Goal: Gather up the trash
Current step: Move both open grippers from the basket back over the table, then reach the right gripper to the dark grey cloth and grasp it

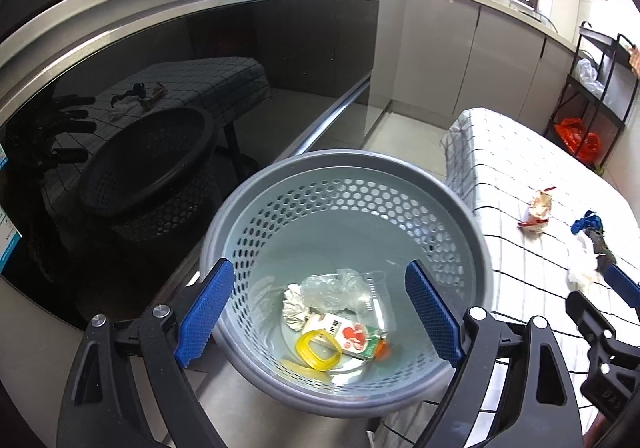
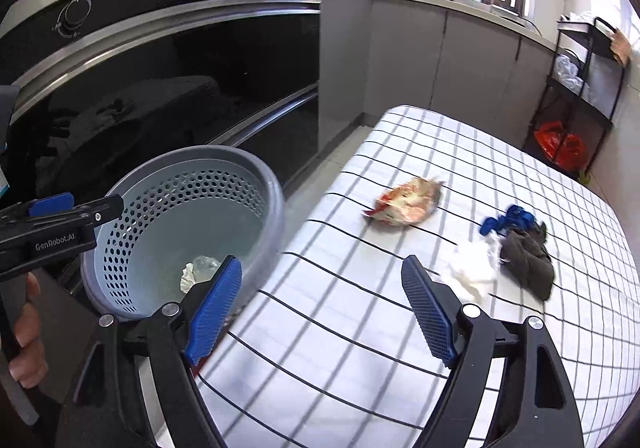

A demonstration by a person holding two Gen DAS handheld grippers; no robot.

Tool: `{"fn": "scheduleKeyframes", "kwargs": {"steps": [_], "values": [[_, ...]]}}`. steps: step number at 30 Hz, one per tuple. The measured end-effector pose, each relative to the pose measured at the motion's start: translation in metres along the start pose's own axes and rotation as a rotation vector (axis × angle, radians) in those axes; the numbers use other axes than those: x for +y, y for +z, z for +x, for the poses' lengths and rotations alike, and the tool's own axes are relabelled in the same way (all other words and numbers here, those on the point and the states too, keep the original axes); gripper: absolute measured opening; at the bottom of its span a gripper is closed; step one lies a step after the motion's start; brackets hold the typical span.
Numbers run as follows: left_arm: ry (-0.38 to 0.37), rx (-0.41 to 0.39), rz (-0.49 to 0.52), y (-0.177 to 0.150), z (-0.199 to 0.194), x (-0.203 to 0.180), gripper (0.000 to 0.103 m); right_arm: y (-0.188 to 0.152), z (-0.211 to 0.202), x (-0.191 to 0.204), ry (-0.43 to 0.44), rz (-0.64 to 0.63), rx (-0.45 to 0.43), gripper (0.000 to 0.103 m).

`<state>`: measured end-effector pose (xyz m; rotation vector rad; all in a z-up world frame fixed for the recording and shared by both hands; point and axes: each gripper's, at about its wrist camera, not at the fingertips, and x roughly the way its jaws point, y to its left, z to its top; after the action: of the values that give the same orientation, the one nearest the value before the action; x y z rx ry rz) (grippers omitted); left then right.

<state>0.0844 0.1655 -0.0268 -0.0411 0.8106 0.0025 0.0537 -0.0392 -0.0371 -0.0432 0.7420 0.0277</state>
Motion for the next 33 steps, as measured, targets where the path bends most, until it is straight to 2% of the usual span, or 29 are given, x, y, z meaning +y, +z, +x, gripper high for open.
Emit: {"fn": "scheduleKeyframes", "kwargs": {"steps": [4, 10, 18, 25, 33], "values": [[-0.038, -0.029, 0.000, -0.003, -0.013, -0.016, 0.086, -0.009, -0.019, -0.030, -0.056, 0.026, -0.033, 0.080], [-0.042, -0.094, 0.082, -0.007, -0.032, -0.058, 0.090, -0.011, -0.044, -0.089, -0.140, 0.084, -0.060, 0.081], [-0.092, -0.120, 0.134, 0.002, -0.040, -0.109, 0.093, -0.016, -0.049, -0.165, -0.224, 0.186, -0.073, 0.081], [-0.137, -0.133, 0.137, 0.018, -0.030, -0.158, 0.093, -0.031, -0.019, -0.217, -0.199, 0.297, 0.004, 0.081], [-0.156, -0.127, 0.177, 0.023, -0.001, -0.212, 0.093, -0.032, 0.014, -0.233, -0.147, 0.321, 0.051, 0.081]]}}
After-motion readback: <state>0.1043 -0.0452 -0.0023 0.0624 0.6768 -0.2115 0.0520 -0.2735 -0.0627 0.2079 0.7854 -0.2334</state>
